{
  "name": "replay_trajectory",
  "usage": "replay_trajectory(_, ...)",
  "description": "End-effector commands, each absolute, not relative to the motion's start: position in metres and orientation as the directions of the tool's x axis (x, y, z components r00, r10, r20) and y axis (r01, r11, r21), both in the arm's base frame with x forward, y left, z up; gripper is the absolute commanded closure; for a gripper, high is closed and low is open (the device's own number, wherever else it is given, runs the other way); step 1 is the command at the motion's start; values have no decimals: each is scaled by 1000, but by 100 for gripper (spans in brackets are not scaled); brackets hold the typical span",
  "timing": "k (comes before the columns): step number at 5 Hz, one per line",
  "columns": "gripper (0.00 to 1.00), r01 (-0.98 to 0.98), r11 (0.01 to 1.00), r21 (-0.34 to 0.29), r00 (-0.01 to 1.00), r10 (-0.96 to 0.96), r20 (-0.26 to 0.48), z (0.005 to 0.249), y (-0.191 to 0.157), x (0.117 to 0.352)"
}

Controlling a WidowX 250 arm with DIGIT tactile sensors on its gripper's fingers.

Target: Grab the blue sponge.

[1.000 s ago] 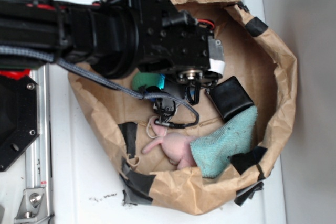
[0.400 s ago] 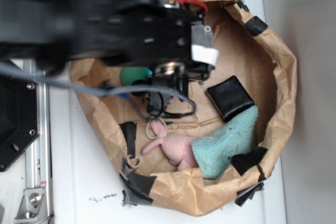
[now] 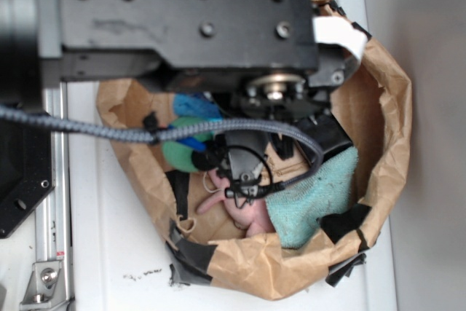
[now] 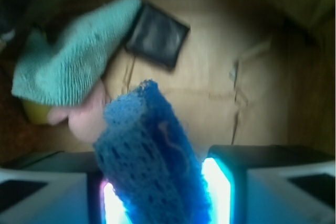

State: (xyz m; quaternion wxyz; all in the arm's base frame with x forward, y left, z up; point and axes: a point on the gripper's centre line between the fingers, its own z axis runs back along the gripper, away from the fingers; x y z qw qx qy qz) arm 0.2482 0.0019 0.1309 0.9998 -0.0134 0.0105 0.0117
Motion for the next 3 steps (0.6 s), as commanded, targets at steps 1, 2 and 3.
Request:
replay_trajectory(1,100,-49,999,-21,997,50,66,145,0,257)
replay_trajectory(2,100,-78,996,-29,995,80,58,140,5,260)
replay_trajectory(3,100,-86,996,-38,993,89,78,137,7,262)
